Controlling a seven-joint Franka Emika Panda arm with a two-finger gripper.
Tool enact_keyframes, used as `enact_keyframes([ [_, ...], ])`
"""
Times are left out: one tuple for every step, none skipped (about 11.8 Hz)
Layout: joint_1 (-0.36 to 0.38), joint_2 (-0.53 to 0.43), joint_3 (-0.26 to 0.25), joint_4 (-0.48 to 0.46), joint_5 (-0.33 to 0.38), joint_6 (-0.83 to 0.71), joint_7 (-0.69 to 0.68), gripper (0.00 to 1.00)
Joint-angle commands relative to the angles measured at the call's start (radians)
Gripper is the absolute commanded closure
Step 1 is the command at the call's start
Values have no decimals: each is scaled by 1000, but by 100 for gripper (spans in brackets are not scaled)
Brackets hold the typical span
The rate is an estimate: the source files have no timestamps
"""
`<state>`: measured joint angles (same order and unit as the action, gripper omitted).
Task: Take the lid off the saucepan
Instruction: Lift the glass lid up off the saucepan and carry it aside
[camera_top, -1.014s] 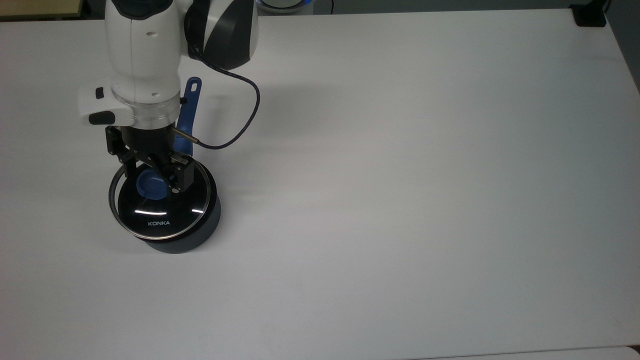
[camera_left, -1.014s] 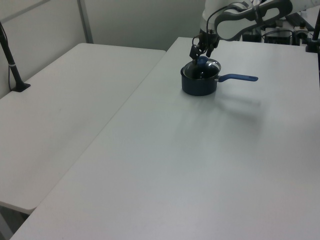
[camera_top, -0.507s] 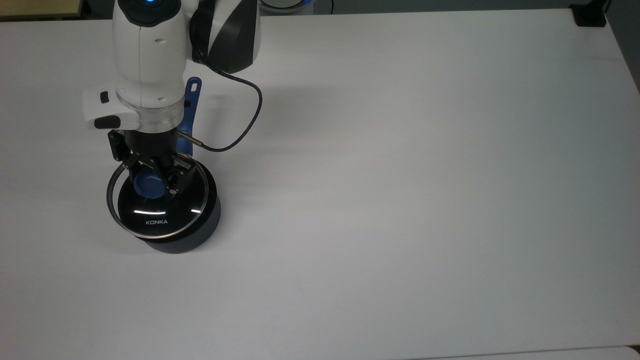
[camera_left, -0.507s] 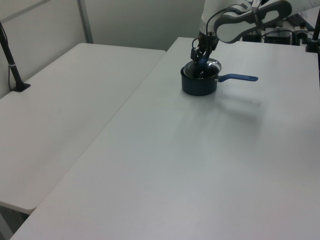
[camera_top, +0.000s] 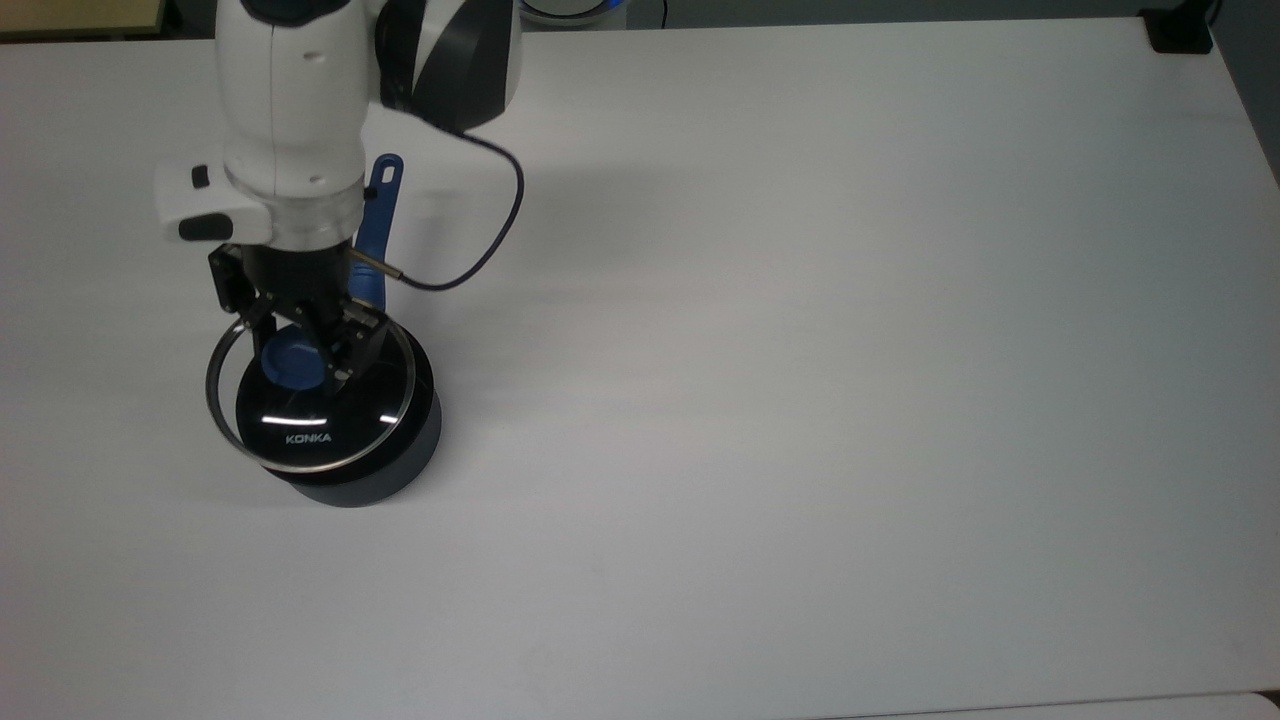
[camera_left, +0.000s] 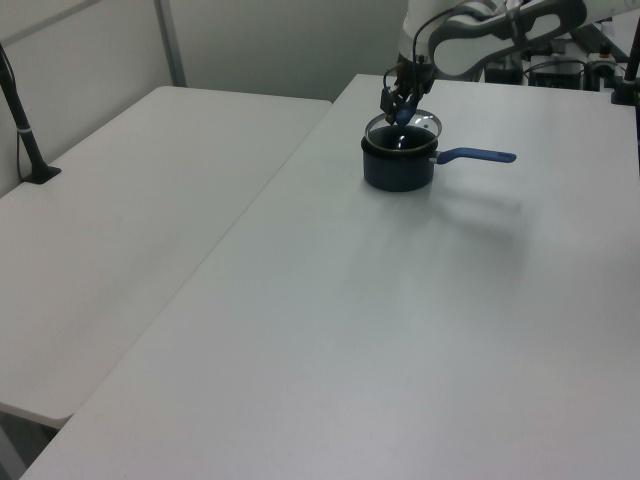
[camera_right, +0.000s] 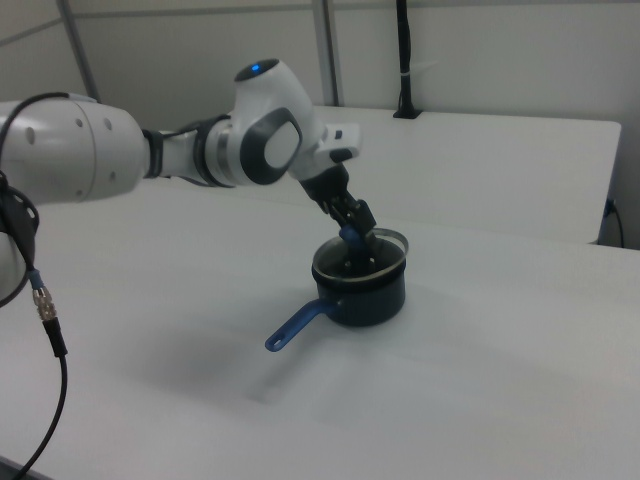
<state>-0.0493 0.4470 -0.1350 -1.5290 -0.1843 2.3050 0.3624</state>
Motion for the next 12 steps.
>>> enact_keyframes([
  [-26, -202, 98, -89, -4, -177, -41, 42],
  [-49, -285, 148, -144, 31, -229, -93, 42],
  [-53, -363, 175, -202, 80, -290, -150, 43],
  [-49, -440, 188, -264, 121, -332, -207, 43],
  [-41, -505, 210, -339, 149, -337, -224, 44],
  [-17, -555, 218, -417, 158, -332, -226, 44],
  [15, -585, 218, -486, 158, -328, -229, 44],
  [25, -585, 222, -537, 163, -306, -265, 44],
  [25, -573, 236, -587, 228, -252, -361, 44],
  [23, -561, 236, -609, 280, -231, -452, 44],
  [23, -550, 236, -609, 299, -231, -505, 44],
  [23, -530, 236, -609, 301, -230, -522, 44],
])
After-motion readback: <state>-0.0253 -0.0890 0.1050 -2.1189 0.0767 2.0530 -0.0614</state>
